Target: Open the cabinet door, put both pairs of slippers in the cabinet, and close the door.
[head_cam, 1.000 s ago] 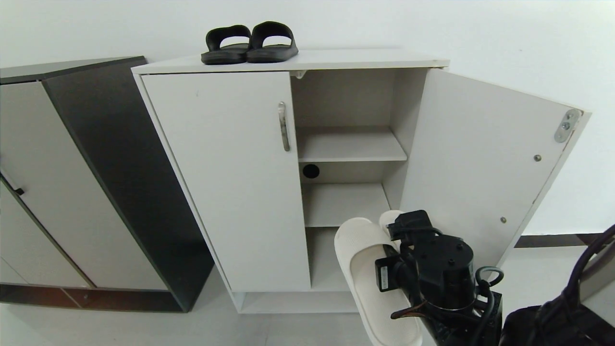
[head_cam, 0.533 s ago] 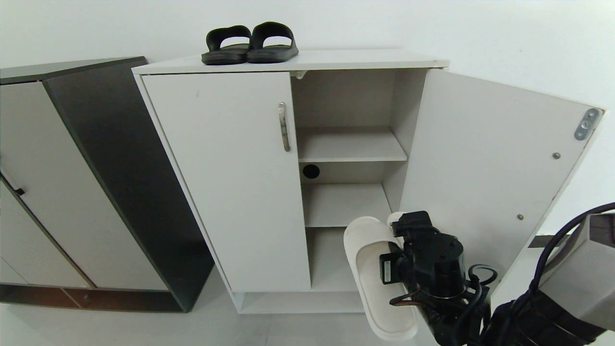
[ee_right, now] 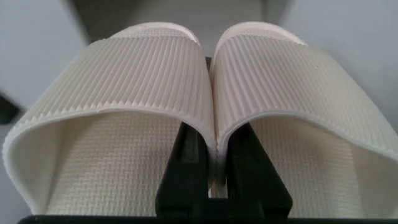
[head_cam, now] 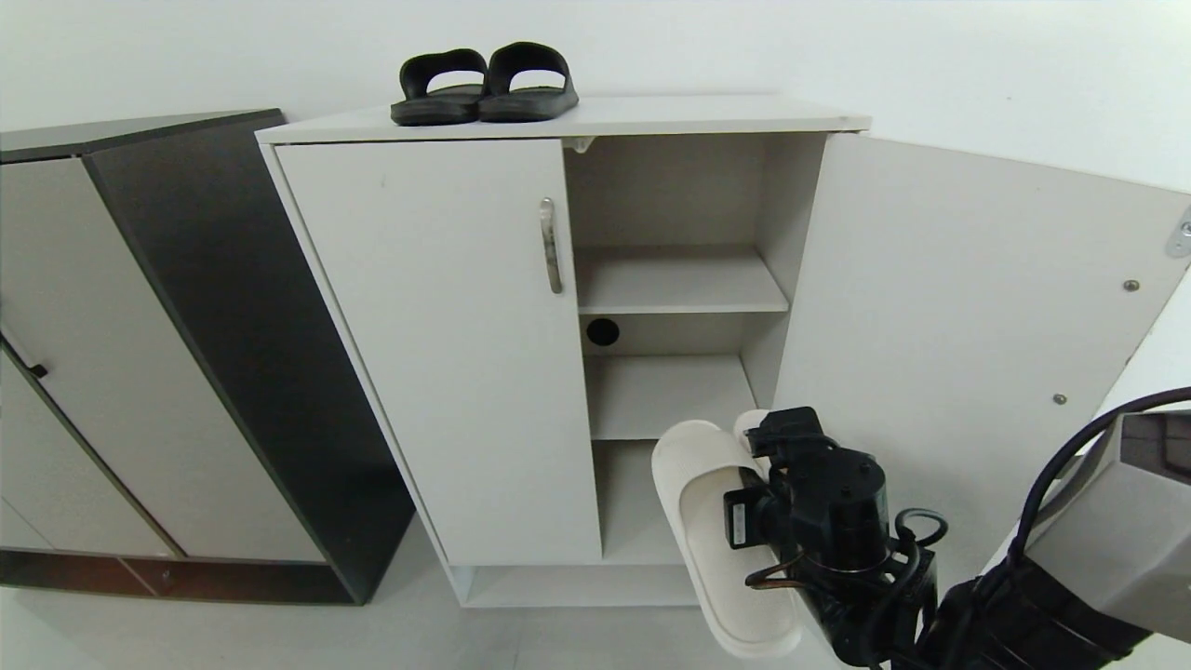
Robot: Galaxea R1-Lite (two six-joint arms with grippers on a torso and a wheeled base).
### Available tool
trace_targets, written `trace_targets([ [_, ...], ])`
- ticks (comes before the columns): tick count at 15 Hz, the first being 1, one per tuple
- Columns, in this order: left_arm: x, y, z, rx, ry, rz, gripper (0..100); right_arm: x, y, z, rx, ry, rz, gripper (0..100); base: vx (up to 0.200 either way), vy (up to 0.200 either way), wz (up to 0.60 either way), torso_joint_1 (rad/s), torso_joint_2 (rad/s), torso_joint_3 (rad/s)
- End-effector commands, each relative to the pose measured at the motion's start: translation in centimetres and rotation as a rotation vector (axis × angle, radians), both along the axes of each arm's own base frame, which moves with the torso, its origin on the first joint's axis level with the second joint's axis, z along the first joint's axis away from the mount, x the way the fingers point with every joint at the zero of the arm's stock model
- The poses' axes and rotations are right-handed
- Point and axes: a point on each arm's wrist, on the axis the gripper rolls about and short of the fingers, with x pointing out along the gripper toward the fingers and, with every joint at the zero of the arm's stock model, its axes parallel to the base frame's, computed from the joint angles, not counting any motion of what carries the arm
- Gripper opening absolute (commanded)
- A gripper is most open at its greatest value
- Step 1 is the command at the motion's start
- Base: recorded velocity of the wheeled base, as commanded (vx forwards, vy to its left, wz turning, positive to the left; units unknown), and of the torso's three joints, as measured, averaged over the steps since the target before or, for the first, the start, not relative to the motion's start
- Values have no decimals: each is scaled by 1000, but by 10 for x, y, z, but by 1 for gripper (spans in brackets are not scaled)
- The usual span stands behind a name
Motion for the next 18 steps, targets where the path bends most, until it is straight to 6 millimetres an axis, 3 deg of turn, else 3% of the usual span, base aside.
trace_targets([
  [1,0,0,0,-1,1,1,0,2,14,9,27,-22,38,0,0,0,0,0,0,0],
  [4,0,0,0,-1,1,1,0,23,32,-5,24,-8,32,0,0,0,0,0,0,0],
  [12,0,0,0,2,2,-2,0,39,43,-44,-13,70,11,0,0,0,0,0,0,0],
  [18,0,0,0,2,2,-4,0,62,67,-36,7,44,4,0,0,0,0,2,1,-157],
])
